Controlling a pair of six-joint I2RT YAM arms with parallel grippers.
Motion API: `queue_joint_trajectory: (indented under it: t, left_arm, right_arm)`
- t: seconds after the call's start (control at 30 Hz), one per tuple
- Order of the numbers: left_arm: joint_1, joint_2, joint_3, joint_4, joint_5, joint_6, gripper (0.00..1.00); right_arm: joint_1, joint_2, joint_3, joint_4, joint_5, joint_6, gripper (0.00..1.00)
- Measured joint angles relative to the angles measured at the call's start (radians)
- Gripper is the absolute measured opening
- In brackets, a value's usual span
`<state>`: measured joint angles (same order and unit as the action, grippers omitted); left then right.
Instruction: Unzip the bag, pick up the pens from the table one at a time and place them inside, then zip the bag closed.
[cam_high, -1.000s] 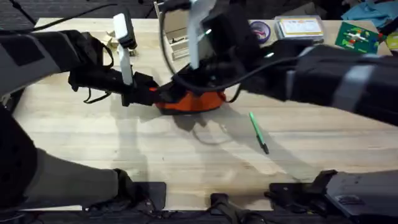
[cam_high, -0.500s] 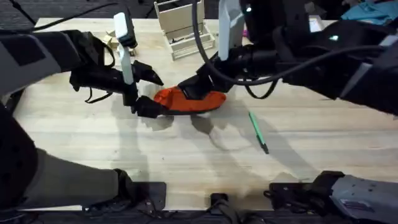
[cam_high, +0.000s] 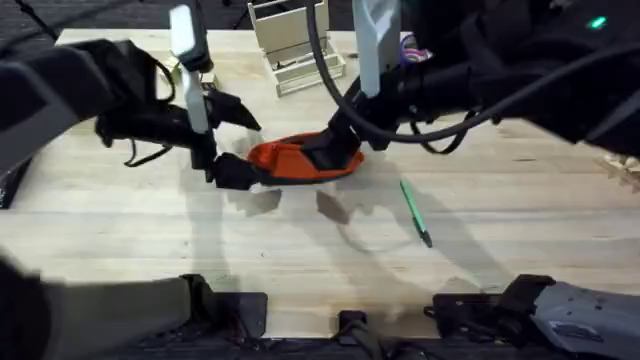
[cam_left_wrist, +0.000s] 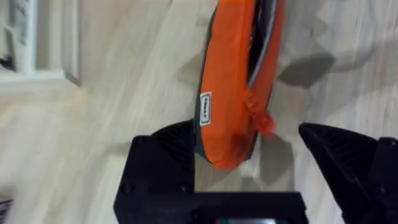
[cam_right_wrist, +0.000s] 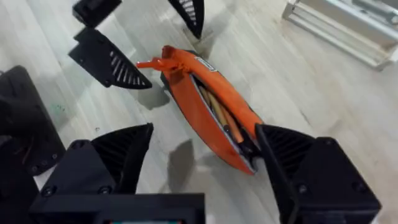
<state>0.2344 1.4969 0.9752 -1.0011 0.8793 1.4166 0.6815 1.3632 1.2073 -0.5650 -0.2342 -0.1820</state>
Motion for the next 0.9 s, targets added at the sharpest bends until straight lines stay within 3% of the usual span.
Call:
queue_joint_trajectory:
  t: [0.43,0.67,0.9]
  left_arm:
    - [0.0,-0.342,0.0,-0.163,-0.039,0.01,0.994]
    - [0.0,-0.426,0.0,-0.166,-0.039,0.005,0.994]
    - [0.0,-0.432,0.0,-0.166,-0.042,0.002,0.993]
  right_arm:
    - [0.0,0.0,0.153,-0.22,-0.003,-0.198,0.996]
    - [0.0,0.0,0.168,-0.195,-0.003,-0.359,0.996]
    - [0.0,0.0,0.168,-0.188,-0.003,-0.593,0.997]
